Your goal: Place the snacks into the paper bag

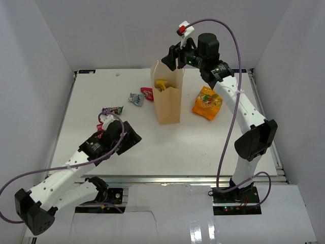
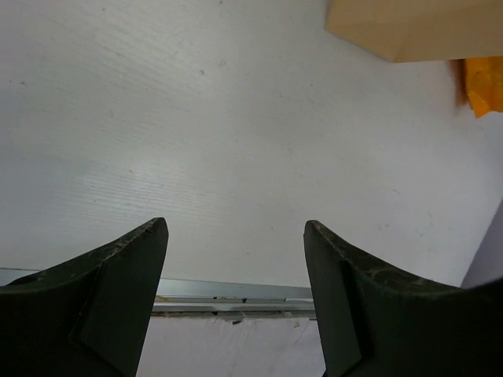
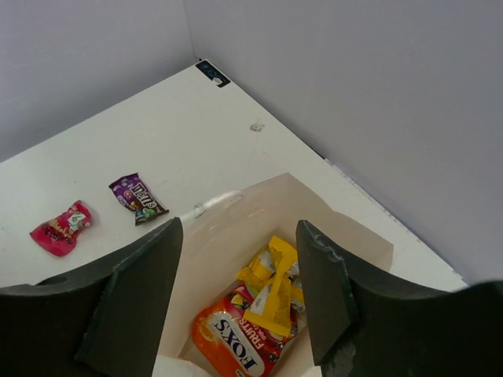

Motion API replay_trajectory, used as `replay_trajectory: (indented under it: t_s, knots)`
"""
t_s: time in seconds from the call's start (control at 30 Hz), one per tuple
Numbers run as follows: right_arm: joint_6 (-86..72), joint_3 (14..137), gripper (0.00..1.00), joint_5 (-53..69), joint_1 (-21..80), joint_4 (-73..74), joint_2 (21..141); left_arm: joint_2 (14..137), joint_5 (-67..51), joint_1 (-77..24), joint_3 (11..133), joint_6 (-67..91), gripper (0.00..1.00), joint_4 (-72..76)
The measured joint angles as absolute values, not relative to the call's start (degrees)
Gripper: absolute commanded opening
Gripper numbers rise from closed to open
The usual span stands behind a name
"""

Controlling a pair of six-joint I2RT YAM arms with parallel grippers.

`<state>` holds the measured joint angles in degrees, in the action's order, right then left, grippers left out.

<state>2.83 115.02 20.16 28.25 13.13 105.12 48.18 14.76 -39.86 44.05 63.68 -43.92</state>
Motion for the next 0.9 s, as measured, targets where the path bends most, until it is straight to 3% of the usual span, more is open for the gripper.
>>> replay_trajectory:
  t_s: [0.1, 0.27, 0.43, 0.73, 0.9]
  knots:
    - [4.05, 116.88, 0.68, 20.27, 27.88, 14.09, 104.68, 55.88, 15.14, -38.11, 48.42, 61.65, 0.80, -47.72]
    - [6.09, 116.86, 0.84, 28.21, 23.27, 15.90, 98.80, 65.32, 11.75, -21.69, 53.91, 52.86, 0.74, -48.16]
    - [9.06, 100.90, 0.87, 39.00, 10.09, 16.53, 83.37, 73.08, 10.96, -3.62, 57.60, 45.01, 0.74, -47.94]
    - [21.10, 65.32, 0.89, 44.97, -1.67, 26.68, 72.49, 95.39, 13.15, -0.38, 68.34, 32.16, 0.88, -44.77]
    - [23.88, 57.41, 0.89, 45.19, -3.44, 30.02, 67.72, 101.34, 14.28, -0.38, 70.74, 25.91, 0.88, -43.86]
